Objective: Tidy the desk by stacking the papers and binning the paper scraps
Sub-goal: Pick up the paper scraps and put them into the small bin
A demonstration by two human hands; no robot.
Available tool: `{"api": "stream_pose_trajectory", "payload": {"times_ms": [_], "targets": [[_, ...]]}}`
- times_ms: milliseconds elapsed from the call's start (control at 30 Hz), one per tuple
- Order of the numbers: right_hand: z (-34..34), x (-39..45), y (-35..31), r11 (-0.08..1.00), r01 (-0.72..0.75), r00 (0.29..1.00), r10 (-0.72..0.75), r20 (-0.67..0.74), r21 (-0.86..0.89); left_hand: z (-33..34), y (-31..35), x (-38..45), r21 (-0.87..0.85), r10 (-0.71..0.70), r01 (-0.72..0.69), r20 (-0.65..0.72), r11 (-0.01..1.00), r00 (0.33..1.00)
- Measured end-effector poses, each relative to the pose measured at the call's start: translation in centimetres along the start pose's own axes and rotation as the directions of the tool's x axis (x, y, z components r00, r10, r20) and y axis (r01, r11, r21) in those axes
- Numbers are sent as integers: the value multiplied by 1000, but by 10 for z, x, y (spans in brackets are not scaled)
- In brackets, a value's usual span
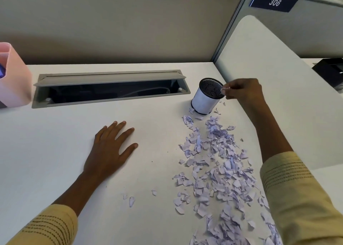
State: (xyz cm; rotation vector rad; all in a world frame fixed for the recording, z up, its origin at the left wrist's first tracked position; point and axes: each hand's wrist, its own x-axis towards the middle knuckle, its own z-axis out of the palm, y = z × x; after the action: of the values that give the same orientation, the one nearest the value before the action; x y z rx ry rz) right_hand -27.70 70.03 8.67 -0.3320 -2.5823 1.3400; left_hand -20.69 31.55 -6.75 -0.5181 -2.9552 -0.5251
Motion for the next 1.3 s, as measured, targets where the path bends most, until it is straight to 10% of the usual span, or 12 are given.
{"api": "stream_pose_trajectory", "payload": {"times_ms": [167, 367, 667, 1067, 1300], "targets": [[14, 21, -2, 996, -3, 1000, 2, -9, -88, 0, -1, 0, -8, 2, -2, -5, 1000, 1000], [13, 36, 33, 991, -135, 924, 120, -364, -18, 1, 0, 1, -12, -2, 2, -7, 1000, 1000], [46, 3, 90, 818, 67, 961, 101, 257, -572, -1, 1, 1, -29, -14, 14, -6, 999, 1000], [48, -51, 69, 800, 51, 964, 117, 239, -598, -2, 2, 0, -32, -8, 8, -13, 999, 1000], [25, -43, 38, 959, -57, 980, 107, 167, -276, -2, 2, -1, -37, -10, 10, -11, 999, 1000]]}}
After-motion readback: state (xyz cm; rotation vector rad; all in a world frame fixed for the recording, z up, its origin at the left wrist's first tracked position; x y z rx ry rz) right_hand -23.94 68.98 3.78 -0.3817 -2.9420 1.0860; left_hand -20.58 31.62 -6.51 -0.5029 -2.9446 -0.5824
